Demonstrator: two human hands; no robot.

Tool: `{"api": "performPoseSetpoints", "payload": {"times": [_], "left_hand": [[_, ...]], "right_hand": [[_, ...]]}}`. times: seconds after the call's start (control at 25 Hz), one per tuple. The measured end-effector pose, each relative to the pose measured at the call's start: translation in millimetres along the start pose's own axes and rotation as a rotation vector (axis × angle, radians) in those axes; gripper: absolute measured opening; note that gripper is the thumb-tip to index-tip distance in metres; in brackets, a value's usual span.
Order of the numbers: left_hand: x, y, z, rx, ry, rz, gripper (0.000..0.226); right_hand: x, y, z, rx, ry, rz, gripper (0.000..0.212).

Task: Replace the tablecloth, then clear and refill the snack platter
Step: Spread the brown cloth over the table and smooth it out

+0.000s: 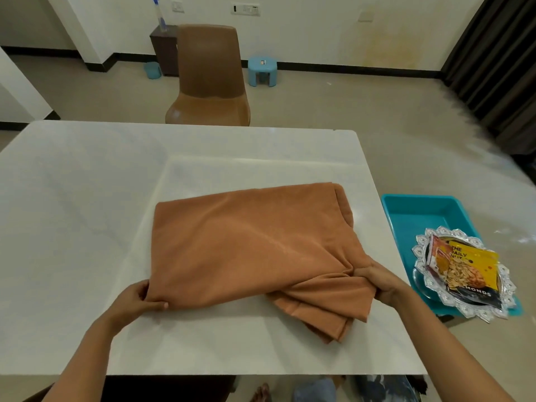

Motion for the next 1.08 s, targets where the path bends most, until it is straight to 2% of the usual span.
{"api": "performPoseSetpoints", "payload": {"times": [0.16, 0.24, 0.32, 0.4, 0.44, 0.52, 0.6, 0.64, 0.68, 0.72, 0.76, 0.8, 0.84, 0.92, 1.0, 1.08], "left_hand": [[32.7, -0.5, -6.8, -0.053, 0.184, -0.284, 0.075], [59.4, -6.3, -7.6, -0.070, 0.257, -0.498, 0.069], [80.9, -11.0, -2.1, -0.012, 0.261, -0.628, 0.049], [90.3, -8.9, 5.5, 0.021, 0.176, -0.568, 0.035], [89.1, -5.9, 8.4, 0.013, 0.071, -0.477, 0.037], [74.5, -1.0, 11.6, -0.044, -0.213, -0.259, 0.052], [61.6, -1.4, 11.2, -0.080, -0.451, -0.095, 0.073], [59.0, -2.5, 12.7, -0.071, -0.491, -0.059, 0.081], [59.0, -3.5, 15.1, -0.032, -0.476, -0.066, 0.087], [59.5, -5.3, 20.3, 0.033, -0.418, -0.135, 0.093], [60.8, -6.7, 26.4, 0.086, -0.347, -0.229, 0.097], [63.2, -5.4, 32.0, 0.093, -0.279, -0.312, 0.100], [66.2, -1.0, 36.7, 0.045, -0.219, -0.367, 0.103], [67.2, 8.0, 45.6, -0.065, -0.127, -0.411, 0.111], [73.7, 12.1, 50.3, -0.101, -0.036, -0.416, 0.120], [87.9, 10.3, 57.8, -0.048, 0.119, -0.385, 0.120]], "right_hand": [[-19.6, -20.2, -14.8, -0.161, 0.099, -0.142, 0.073], [-41.0, -34.0, -20.6, -0.208, 0.026, -0.136, 0.080], [-65.9, -45.7, -27.6, -0.219, -0.046, -0.083, 0.088], [-79.4, -55.0, -27.4, -0.179, -0.010, -0.177, 0.073], [-77.4, -59.5, -22.6, -0.159, 0.062, -0.261, 0.067], [-58.1, -66.8, -6.2, -0.129, 0.283, -0.476, 0.072], [-33.8, -66.8, 9.3, 0.050, 0.434, -0.682, 0.083], [-26.1, -63.6, 13.3, 0.233, 0.458, -0.775, 0.082], [-24.7, -53.1, 10.4, 0.451, 0.429, -0.847, 0.074], [-26.1, -37.8, 6.3, 0.632, 0.314, -0.882, 0.065], [-28.7, -18.4, 4.7, 0.695, 0.140, -0.905, 0.060], [-28.2, 3.3, 7.7, 0.612, -0.003, -0.959, 0.063], [-22.9, 26.8, 14.6, 0.446, -0.064, -1.043, 0.071], [2.9, 60.9, 37.7, 0.173, 0.027, -1.163, 0.082], [27.7, 71.8, 60.3, 0.150, 0.134, -1.215, 0.092], [34.0, 74.0, 72.4, 0.225, 0.131, -1.205, 0.099]]}}
Point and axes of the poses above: each hand's wrist, its own z-axis towards the middle knuckle, its own y-axis out of the palm, x = y × z, the point moved 3 cm from there along z, towards the middle knuckle, and after that the axes turned 15 degrees about -x, right-handed, at the moved point
